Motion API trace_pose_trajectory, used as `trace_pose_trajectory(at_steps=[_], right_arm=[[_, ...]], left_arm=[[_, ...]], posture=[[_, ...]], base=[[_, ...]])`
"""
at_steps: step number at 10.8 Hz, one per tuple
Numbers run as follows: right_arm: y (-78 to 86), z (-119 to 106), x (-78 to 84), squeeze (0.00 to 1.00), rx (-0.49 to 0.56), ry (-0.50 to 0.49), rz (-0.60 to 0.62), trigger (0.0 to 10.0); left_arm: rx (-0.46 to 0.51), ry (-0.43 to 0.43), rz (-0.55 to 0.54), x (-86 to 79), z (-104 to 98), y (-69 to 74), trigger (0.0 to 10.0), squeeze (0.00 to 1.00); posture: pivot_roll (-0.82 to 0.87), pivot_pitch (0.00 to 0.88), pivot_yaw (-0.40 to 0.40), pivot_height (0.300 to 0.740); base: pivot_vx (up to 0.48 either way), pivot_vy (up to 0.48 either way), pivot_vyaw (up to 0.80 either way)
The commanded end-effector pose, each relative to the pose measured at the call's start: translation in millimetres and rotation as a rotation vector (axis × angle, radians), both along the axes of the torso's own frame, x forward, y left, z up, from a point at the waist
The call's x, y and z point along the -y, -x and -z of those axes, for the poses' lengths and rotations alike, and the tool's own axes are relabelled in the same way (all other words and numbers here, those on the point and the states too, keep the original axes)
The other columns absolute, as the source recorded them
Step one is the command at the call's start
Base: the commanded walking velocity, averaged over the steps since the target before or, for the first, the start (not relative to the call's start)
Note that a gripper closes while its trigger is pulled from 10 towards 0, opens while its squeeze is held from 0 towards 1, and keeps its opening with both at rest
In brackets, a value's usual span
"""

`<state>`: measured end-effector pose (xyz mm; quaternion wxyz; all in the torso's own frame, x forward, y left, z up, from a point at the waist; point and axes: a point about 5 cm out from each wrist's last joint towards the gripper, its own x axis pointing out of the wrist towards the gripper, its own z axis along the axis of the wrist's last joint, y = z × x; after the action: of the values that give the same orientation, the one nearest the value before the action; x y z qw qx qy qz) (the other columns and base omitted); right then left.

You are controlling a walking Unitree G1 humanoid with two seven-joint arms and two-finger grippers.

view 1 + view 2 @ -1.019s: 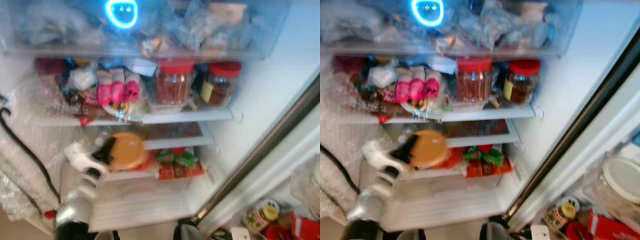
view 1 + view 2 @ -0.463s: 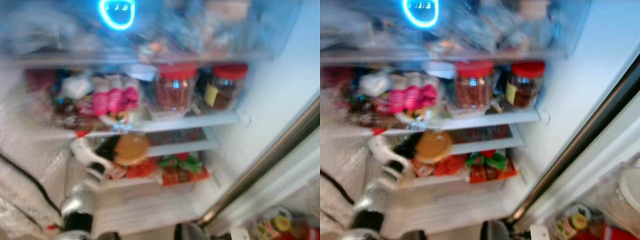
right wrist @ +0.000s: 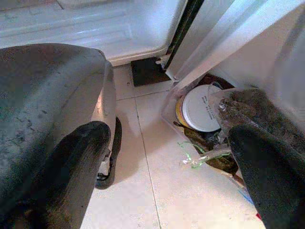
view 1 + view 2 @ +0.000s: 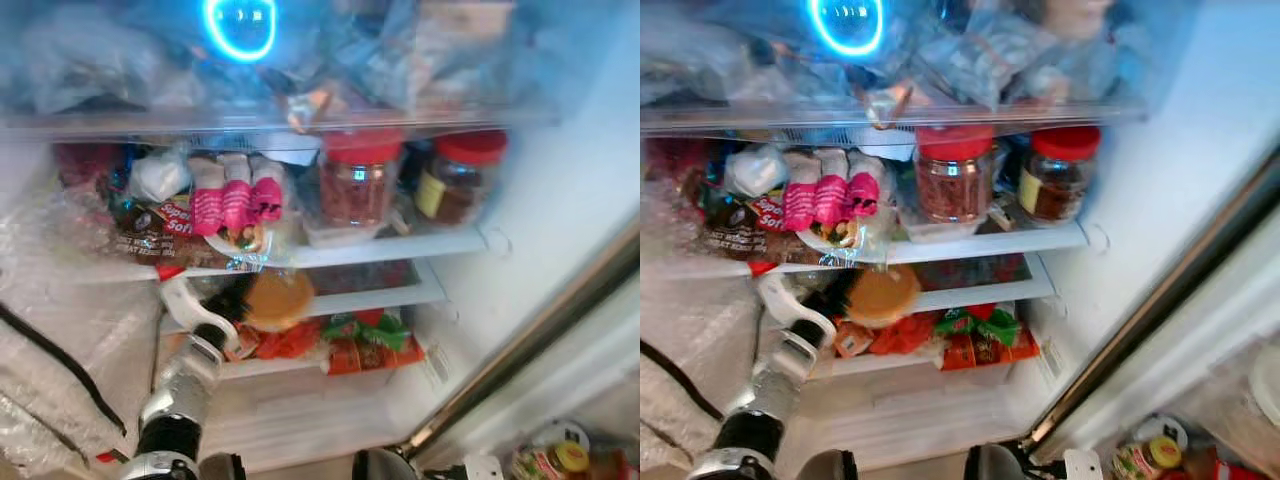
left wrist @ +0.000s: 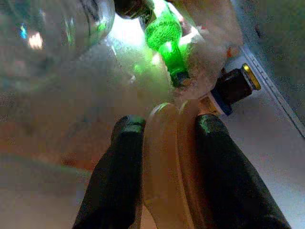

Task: Restocking fridge

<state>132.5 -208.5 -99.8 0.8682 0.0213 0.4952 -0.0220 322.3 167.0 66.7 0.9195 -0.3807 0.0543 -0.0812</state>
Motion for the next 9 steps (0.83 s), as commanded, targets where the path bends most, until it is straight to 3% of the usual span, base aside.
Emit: trace_pose_trajectory(at_steps=[1,6,9], right_arm=[[2.2,2,-6.9,0.00,-0.010,-0.026,0.000,10.0],[2.2,2,-6.4,0.00,-0.008,-0.025,-0.001,10.0],[3.5,2,-5.1,0.00,-0.010,-0.020,0.004,10.0]], left_arm=[[0.029,0.019,0.000,0.6,-7,-6.6,10.0,0.00],[0.014,0.038,-0.068,7.5,-9,-21.0,10.0,0.00],[-0.013,-0.014,-0.144,2.3,-10,-28.7,10.0,0.00]], posture=[[-0.08,0.025,-0.081,0.637],[-0.09,0.028,-0.086,0.637],[-0.11,0.037,-0.087,0.637]], base=[[0.000,0.000,0.00],[0.000,0.000,0.00],[0.000,0.000,0.00]])
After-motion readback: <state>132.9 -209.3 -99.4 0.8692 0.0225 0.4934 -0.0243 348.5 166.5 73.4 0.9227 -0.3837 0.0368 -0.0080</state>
